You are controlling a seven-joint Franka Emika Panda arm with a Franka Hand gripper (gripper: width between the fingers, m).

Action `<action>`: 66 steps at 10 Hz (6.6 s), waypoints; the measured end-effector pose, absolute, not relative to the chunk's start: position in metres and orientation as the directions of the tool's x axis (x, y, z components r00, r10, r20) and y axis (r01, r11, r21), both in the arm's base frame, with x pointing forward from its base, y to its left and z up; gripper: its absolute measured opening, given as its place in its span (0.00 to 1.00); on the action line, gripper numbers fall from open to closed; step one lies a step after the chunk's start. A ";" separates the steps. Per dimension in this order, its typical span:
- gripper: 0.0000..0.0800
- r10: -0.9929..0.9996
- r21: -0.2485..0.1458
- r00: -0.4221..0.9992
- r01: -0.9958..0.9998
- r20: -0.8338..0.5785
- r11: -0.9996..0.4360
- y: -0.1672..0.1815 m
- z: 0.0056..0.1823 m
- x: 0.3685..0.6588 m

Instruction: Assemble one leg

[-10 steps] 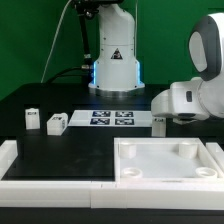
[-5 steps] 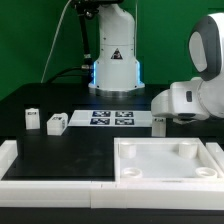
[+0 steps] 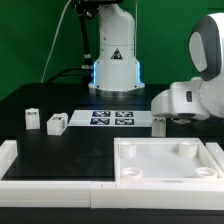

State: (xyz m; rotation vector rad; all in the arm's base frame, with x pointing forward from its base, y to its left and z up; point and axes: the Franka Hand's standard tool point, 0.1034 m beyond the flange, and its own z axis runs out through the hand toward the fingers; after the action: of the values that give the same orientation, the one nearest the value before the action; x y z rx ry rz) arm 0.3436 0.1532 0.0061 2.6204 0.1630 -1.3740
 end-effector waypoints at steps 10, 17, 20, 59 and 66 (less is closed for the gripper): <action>0.81 -0.192 0.276 0.635 0.036 -0.748 -0.961 0.131 0.061 0.315; 0.81 -0.320 0.330 0.680 -0.120 -0.660 -0.936 0.114 0.054 0.312; 0.81 -0.436 0.364 0.658 -0.254 -0.614 -0.896 0.122 0.052 0.312; 0.81 -0.524 0.197 0.652 -0.509 -0.548 -0.838 0.145 0.026 0.315; 0.81 -0.462 0.243 0.358 -0.513 -0.811 -0.823 0.136 0.027 0.313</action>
Offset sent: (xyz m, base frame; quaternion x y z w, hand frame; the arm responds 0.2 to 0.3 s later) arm -0.0142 -0.0107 0.0637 -0.0017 -0.0078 0.0533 0.9985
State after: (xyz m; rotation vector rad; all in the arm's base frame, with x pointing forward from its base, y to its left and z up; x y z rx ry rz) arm 0.3128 0.1364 0.0267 2.6321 -0.9462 -1.5428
